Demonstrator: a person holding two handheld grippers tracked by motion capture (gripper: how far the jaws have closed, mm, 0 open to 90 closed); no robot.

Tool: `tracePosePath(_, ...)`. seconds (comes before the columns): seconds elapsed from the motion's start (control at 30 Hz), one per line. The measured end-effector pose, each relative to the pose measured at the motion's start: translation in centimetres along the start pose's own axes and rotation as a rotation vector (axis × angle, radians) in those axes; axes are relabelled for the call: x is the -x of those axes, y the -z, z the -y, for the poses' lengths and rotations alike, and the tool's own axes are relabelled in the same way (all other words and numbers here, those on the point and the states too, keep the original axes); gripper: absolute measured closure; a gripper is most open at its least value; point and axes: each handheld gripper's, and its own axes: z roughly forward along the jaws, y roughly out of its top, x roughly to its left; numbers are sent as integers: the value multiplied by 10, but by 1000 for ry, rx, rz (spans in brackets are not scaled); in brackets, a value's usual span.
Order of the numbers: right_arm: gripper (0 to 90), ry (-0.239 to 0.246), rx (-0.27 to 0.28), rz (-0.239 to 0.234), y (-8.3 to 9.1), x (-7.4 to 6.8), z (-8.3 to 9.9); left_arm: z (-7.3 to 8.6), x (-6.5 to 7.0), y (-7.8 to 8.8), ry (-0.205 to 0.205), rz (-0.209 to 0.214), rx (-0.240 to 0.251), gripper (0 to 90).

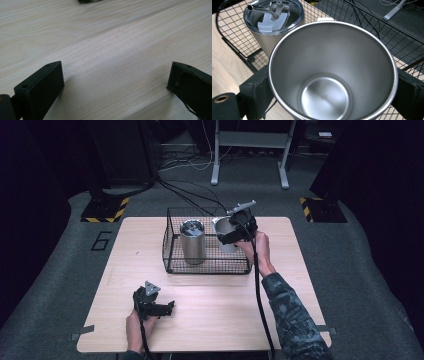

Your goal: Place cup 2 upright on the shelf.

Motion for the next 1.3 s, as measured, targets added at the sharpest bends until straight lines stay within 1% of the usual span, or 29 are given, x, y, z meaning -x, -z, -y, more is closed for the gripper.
tracePosePath(0.07,66,-5,-8,9,-2,-2,0,0,0,0,5,1,1,0)
tracePosePath(0.1,66,6,-9,20,-5,-2,-1,0,0,0,3,1,0,0)
tracePosePath(0.13,66,7,-21,25,-7,-3,-1,0,0,0,4,1,1,0)
tracePosePath(0.17,66,10,-15,22,-10,-2,-2,0,0,0,4,1,0,0)
tracePosePath(0.2,66,-12,-24,21,-14,-4,-2,0,0,0,5,1,1,0)
tracePosePath(0.27,66,-6,-38,26,-18,-4,-2,0,0,0,-2,-2,-1,0)
tracePosePath(0.3,66,5,-33,29,-21,-3,-2,0,0,0,0,-1,0,0)
tracePosePath(0.37,66,-13,-53,31,-26,-5,-1,0,0,0,1,-1,0,0)
tracePosePath(0.4,66,-13,-53,31,-26,-5,-1,0,0,0,1,-1,0,0)
tracePosePath(0.43,66,-18,-63,39,-30,-5,-1,0,0,0,-3,-3,2,1)
tracePosePath(0.47,66,-16,-68,36,-32,-4,0,0,0,0,-1,-6,4,0)
tracePosePath(0.5,66,-29,-69,37,-35,-3,0,0,0,0,0,-6,5,0)
tracePosePath(0.53,66,-12,-64,35,-38,-1,1,0,1,-1,12,-8,15,1)
tracePosePath(0.57,66,-24,-64,39,-40,-1,2,0,1,-1,9,-7,13,0)
tracePosePath(0.6,66,-24,-64,39,-40,-1,2,0,1,-1,9,-7,13,1)
tracePosePath(0.63,66,-39,-82,36,-43,-1,3,0,1,-1,9,-7,13,1)
tracePosePath(0.67,66,-42,-84,33,-44,-1,3,0,1,-1,9,-7,12,1)
tracePosePath(0.83,65,-30,-85,45,-52,0,5,0,1,-1,9,-7,12,0)
tracePosePath(0.87,66,-37,-90,41,-53,0,5,0,1,-1,9,-8,13,0)
tracePosePath(0.93,65,-18,-115,43,-60,0,7,0,1,-1,8,-8,13,1)
tracePosePath(1.0,65,-14,-118,43,-62,1,8,0,1,-1,8,-8,12,1)
tracePosePath(1.03,66,-34,-117,41,-65,1,9,0,1,-1,8,-9,13,1)
tracePosePath(1.1,66,-28,-117,34,-66,2,10,0,1,-1,8,-8,13,1)
tracePosePath(1.13,65,-55,-113,40,-68,1,10,0,1,-1,8,-8,13,0)
tracePosePath(1.2,65,-69,-113,36,-71,2,11,0,1,-1,8,-8,13,1)
tracePosePath(1.3,65,-75,-123,36,-74,1,12,0,1,-1,8,-8,13,1)
